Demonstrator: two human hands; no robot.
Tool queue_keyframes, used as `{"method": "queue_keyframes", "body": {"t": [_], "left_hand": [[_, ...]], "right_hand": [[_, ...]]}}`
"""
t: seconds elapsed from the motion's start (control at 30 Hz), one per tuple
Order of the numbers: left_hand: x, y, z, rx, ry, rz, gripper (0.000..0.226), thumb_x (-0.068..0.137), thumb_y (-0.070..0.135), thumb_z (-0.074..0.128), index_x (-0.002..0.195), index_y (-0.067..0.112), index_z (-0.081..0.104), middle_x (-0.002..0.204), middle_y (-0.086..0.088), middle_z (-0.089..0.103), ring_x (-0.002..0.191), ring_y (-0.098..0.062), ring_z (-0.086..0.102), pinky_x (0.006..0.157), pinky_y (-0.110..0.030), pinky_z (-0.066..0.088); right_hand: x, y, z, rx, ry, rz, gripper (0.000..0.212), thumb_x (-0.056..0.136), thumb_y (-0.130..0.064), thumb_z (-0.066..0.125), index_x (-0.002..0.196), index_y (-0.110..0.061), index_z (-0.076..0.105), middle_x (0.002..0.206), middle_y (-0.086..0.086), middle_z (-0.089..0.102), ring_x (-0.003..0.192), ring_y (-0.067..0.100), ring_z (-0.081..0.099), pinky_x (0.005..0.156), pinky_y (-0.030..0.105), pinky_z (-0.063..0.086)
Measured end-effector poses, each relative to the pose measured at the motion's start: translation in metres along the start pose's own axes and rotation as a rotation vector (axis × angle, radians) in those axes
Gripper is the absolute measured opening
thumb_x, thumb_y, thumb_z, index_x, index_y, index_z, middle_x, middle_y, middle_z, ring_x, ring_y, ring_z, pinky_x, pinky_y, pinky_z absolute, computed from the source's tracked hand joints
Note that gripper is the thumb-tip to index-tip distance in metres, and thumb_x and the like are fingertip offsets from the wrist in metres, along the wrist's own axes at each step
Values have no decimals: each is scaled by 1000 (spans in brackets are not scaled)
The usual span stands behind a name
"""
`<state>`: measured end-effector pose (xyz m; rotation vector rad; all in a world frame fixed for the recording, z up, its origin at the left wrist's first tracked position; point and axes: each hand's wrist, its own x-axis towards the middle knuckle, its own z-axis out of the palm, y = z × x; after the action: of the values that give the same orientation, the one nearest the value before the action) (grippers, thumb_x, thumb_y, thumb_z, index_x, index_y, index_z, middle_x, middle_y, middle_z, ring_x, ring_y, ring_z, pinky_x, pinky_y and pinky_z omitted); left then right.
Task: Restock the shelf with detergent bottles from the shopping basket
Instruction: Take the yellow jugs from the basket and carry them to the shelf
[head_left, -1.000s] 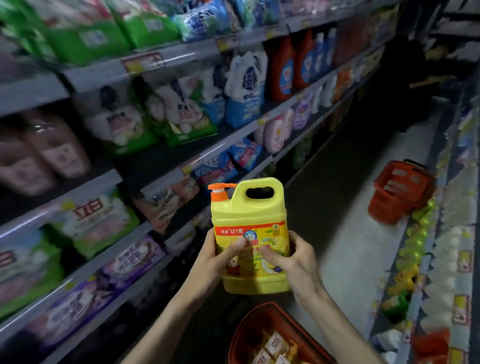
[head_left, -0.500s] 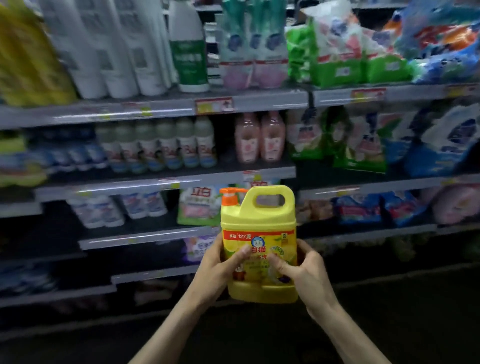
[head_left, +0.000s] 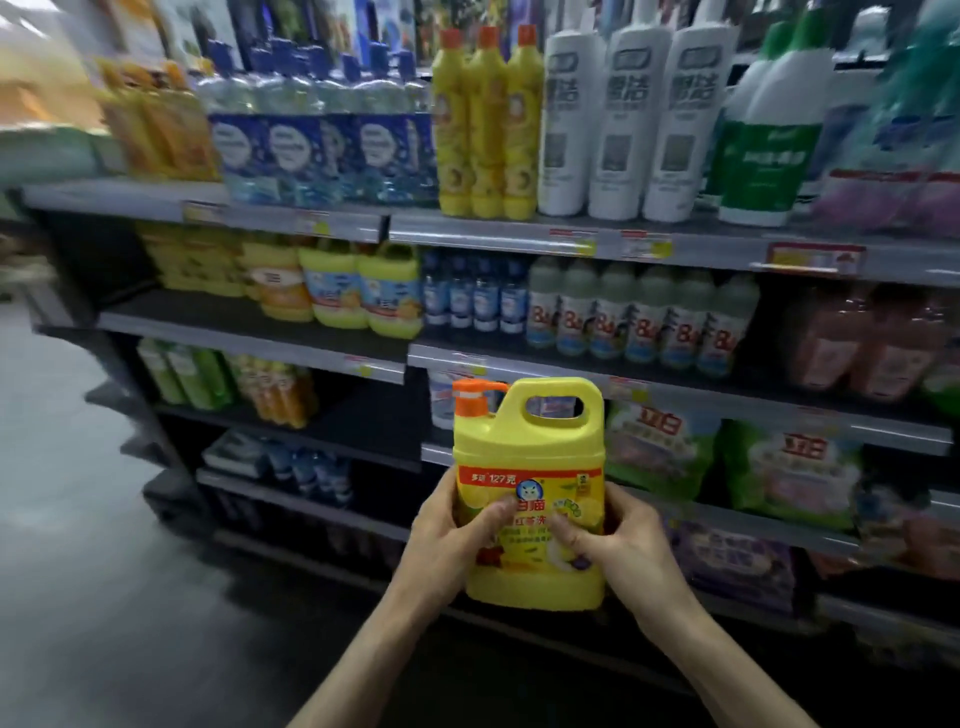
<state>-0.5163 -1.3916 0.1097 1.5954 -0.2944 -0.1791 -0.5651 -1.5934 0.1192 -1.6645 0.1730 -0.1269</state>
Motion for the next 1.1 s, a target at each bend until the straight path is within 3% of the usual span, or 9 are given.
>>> {"method": "queue_keyframes", "body": {"t": [0.2,0.3,0.53,0.97,1.1], "left_hand": [[3,-4,-84,1,124,-48,44,95,30,77,135,24,61,124,5,76,116,-13,72,101,-42,60],[7,-10,-120,8,174,-70,44,94,33,77,134,26,61,125,6,76,117,-12,72,101,-40,59],[40,-18,-202,52,311,-108,45,89,37,78,130,29,62,119,15,77,112,-5,72,90,-23,59],[135,-29,-353,146,586,-127,69,78,63,81,136,32,60,126,11,75,120,-10,70,106,-45,56],[153,-32,-397,186,679,-139,66,74,66,79,131,39,59,123,18,74,119,-4,68,108,-42,54]], "right_hand": [[36,-2,83,-54,-136,-22,50,78,-32,88,124,-22,70,109,-11,81,103,9,77,90,33,63],[55,-6,116,-77,-222,-14,51,80,-33,88,126,-24,69,113,-13,80,107,7,75,97,39,61],[129,-10,201,-105,-373,-36,55,77,-38,88,127,-28,68,116,-13,79,111,9,74,101,45,59],[296,-31,355,-222,-625,-185,44,83,-30,90,121,-33,69,107,-19,79,100,2,75,91,37,64],[327,-40,407,-235,-684,-208,42,83,-31,90,118,-37,69,106,-22,78,100,-1,74,91,34,63]]}}
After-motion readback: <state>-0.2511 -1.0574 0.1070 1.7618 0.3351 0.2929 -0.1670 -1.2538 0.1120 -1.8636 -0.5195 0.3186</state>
